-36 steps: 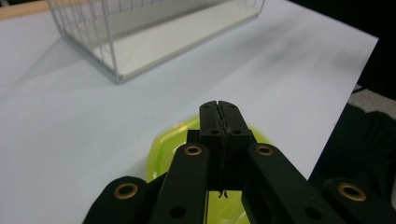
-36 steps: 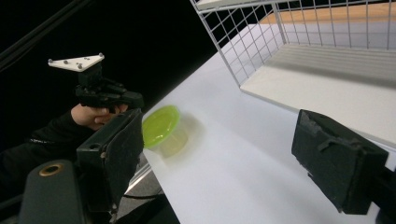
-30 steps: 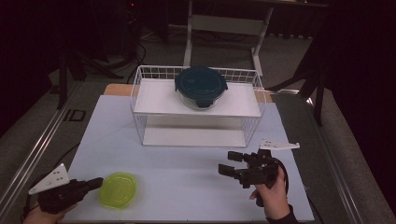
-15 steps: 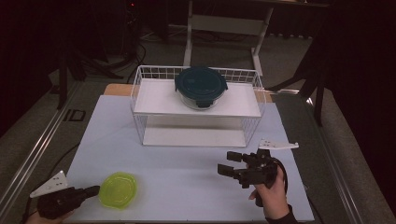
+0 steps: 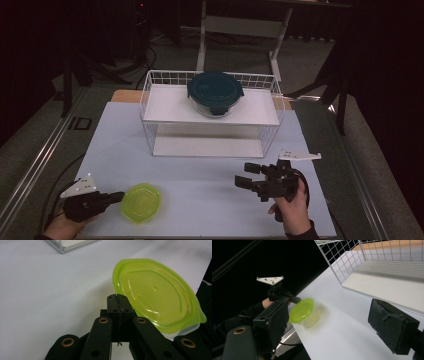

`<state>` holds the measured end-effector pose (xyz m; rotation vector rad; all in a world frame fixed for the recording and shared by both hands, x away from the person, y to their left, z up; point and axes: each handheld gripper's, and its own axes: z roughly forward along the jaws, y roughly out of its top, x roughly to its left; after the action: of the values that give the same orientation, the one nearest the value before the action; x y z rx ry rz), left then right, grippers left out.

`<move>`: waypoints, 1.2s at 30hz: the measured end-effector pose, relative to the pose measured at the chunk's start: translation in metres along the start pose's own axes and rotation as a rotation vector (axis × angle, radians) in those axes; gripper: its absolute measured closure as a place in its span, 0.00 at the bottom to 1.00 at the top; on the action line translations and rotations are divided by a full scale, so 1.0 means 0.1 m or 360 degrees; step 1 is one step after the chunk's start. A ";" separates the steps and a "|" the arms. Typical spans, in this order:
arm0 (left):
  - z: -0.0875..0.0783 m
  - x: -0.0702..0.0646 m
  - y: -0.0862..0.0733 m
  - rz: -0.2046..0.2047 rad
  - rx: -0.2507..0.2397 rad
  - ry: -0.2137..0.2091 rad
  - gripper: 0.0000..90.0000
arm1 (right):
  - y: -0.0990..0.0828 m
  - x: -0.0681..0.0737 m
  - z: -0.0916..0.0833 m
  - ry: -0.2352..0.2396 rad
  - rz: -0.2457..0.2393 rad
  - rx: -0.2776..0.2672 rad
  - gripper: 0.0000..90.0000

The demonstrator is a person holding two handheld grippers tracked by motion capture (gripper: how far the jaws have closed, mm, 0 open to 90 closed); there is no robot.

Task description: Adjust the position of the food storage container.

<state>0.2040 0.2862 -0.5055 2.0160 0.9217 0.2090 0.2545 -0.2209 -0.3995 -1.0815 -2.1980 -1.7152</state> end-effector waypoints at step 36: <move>0.36 -0.19 -0.08 -0.0043 0.0266 -0.0106 0.99 | -0.03 -0.02 -0.04 0.0002 0.0025 -0.0015 0.18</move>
<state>0.2030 0.2529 -0.5293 2.1484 0.9502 0.0506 0.2532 -0.2255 -0.4019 -1.0965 -2.1770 -1.7209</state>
